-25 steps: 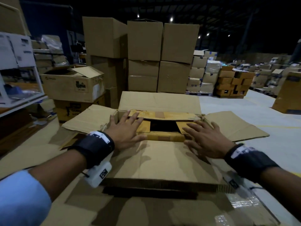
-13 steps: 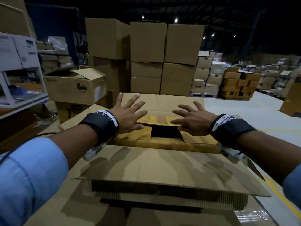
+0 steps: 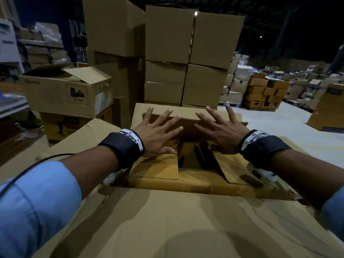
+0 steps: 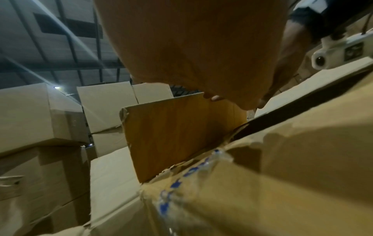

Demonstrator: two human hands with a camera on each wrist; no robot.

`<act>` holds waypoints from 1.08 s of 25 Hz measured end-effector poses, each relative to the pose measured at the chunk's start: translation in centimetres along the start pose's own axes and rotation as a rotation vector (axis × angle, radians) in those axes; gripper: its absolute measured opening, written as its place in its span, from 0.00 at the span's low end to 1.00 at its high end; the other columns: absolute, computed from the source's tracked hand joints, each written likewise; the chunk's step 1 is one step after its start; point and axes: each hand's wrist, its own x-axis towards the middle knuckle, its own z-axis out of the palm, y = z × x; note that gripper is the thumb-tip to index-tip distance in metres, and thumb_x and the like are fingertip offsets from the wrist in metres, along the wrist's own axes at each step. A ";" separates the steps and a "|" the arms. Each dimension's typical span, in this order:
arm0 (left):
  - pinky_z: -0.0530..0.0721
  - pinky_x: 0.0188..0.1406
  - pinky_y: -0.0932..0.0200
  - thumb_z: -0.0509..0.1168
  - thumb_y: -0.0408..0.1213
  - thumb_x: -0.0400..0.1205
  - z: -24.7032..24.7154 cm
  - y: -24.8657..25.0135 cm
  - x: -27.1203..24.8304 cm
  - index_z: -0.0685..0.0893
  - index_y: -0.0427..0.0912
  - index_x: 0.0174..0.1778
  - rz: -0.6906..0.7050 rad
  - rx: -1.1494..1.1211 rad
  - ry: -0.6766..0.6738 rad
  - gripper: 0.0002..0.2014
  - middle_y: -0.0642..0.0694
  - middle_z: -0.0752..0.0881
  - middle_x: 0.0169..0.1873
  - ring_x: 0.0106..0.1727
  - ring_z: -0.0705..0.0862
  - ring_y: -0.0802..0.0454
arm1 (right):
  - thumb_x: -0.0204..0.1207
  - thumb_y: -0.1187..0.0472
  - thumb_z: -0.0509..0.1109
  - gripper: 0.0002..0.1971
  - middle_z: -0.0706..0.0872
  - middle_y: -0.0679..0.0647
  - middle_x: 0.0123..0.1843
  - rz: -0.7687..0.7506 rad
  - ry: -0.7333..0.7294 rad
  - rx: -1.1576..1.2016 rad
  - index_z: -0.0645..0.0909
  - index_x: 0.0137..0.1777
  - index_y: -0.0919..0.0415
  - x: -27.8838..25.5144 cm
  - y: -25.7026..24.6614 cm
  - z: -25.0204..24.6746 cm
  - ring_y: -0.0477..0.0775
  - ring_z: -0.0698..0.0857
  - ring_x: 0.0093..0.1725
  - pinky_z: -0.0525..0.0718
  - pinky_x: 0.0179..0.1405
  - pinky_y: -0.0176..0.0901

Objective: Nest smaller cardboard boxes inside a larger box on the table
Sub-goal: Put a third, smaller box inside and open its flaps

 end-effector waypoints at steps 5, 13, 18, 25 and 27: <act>0.34 0.75 0.19 0.40 0.70 0.83 1.2 -2.1 5.1 0.38 0.55 0.87 -0.085 -0.081 -0.104 0.40 0.50 0.29 0.85 0.83 0.25 0.42 | 0.79 0.30 0.56 0.44 0.22 0.55 0.84 0.109 -0.135 0.085 0.38 0.87 0.44 3.9 1.7 0.4 0.66 0.28 0.84 0.36 0.75 0.86; 0.35 0.76 0.19 0.40 0.74 0.81 5.6 -5.1 10.9 0.45 0.55 0.88 -0.165 -0.311 -0.314 0.42 0.52 0.43 0.88 0.87 0.40 0.46 | 0.79 0.28 0.56 0.45 0.43 0.52 0.90 0.124 -0.445 0.355 0.38 0.87 0.43 11.4 -0.2 3.8 0.60 0.42 0.88 0.44 0.77 0.83; 0.41 0.79 0.23 0.41 0.73 0.82 8.8 -5.5 11.5 0.41 0.58 0.87 -0.127 -0.446 -0.374 0.40 0.54 0.42 0.88 0.88 0.45 0.47 | 0.80 0.34 0.63 0.47 0.45 0.54 0.90 0.102 -0.539 0.335 0.35 0.87 0.44 13.3 -1.3 4.5 0.64 0.48 0.88 0.52 0.77 0.79; 0.44 0.80 0.24 0.43 0.63 0.88 10.4 -5.1 11.5 0.44 0.61 0.87 -0.131 -0.571 -0.311 0.31 0.54 0.45 0.88 0.88 0.46 0.47 | 0.83 0.38 0.62 0.45 0.47 0.58 0.90 0.050 -0.578 0.336 0.35 0.87 0.49 13.6 -1.6 4.2 0.65 0.54 0.87 0.59 0.79 0.71; 0.44 0.80 0.25 0.44 0.62 0.88 10.6 -5.1 11.4 0.44 0.62 0.86 -0.127 -0.596 -0.298 0.31 0.54 0.45 0.88 0.88 0.45 0.47 | 0.82 0.37 0.62 0.46 0.47 0.57 0.90 0.044 -0.580 0.328 0.35 0.87 0.48 13.8 -1.5 4.5 0.64 0.53 0.87 0.57 0.78 0.76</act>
